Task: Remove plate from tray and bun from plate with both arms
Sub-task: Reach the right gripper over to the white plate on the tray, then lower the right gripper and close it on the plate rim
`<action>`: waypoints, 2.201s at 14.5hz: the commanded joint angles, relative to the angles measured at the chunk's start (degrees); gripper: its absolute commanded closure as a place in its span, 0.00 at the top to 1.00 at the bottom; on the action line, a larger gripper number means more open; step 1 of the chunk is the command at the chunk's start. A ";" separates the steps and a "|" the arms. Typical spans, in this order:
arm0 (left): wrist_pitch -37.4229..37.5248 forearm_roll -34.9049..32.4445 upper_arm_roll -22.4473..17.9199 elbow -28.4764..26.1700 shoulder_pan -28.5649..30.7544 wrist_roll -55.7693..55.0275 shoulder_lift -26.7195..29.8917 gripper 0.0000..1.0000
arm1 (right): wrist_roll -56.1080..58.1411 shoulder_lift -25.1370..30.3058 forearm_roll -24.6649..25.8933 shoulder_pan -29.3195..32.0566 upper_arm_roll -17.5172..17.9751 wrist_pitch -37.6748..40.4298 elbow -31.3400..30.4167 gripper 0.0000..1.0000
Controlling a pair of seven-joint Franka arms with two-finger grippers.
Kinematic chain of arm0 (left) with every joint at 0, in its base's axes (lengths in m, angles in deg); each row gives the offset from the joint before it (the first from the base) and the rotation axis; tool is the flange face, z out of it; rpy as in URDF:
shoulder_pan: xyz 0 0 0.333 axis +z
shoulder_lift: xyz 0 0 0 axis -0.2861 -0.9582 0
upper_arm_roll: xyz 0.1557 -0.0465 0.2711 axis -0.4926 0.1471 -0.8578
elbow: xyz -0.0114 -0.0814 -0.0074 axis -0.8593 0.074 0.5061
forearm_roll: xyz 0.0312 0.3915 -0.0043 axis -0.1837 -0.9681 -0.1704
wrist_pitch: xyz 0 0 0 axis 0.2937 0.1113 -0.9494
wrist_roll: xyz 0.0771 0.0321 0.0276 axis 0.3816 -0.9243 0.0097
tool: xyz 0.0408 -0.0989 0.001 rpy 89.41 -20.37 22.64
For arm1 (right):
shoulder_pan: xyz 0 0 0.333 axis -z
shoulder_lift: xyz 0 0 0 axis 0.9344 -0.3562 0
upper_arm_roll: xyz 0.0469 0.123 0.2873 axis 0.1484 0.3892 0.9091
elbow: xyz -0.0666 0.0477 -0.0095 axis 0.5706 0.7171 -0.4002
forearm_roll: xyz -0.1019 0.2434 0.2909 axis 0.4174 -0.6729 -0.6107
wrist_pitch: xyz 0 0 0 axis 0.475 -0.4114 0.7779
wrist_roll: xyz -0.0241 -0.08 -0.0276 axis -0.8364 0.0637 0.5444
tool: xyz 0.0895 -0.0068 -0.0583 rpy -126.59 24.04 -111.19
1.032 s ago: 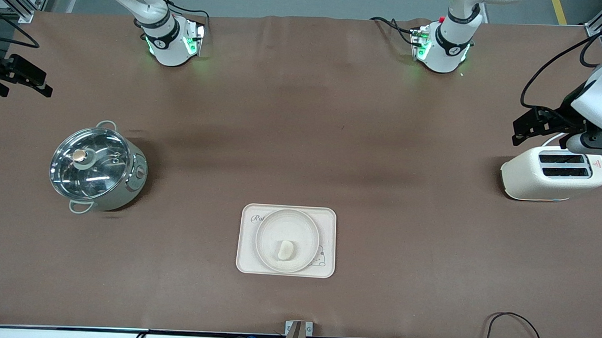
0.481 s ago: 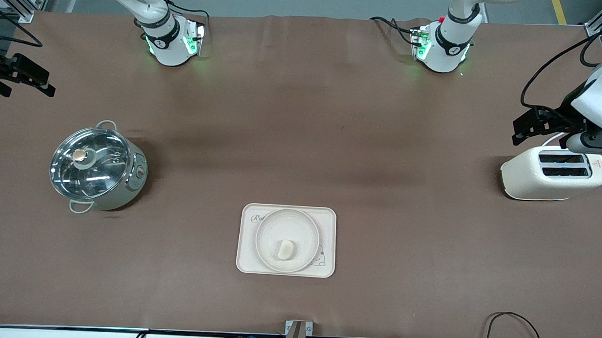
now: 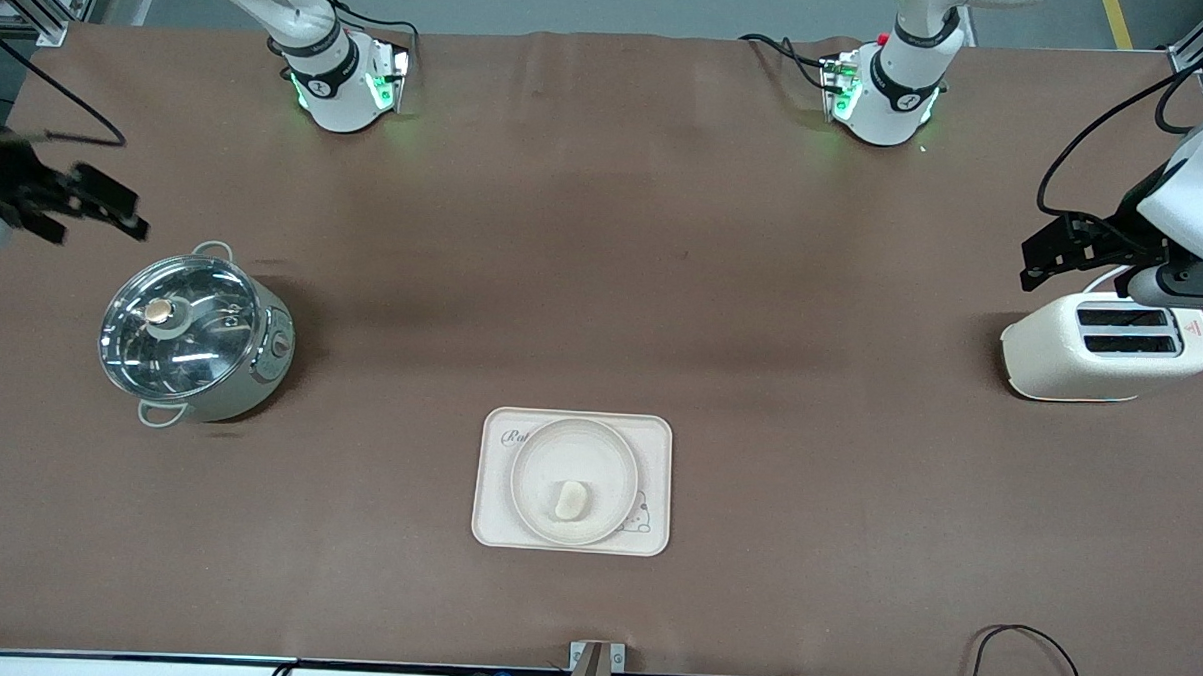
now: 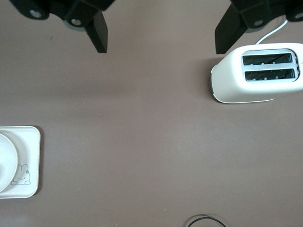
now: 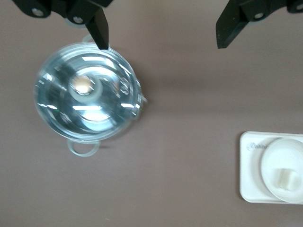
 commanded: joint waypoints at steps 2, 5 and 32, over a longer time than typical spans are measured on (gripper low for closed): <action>0.87 0.47 0.07 0.66 0.22 -0.01 0.14 1.00 | -0.67 -7.41 -4.23 -1.31 2.18 -9.71 0.48 0.93; 0.87 0.47 0.07 0.57 0.22 0.25 0.14 1.00 | -6.63 -14.18 -9.14 -4.82 2.45 -19.82 0.57 0.88; 1.92 0.47 0.15 0.66 0.31 0.78 0.05 1.00 | -10.52 -55.69 -27.26 -20.21 7.02 -50.96 20.87 0.36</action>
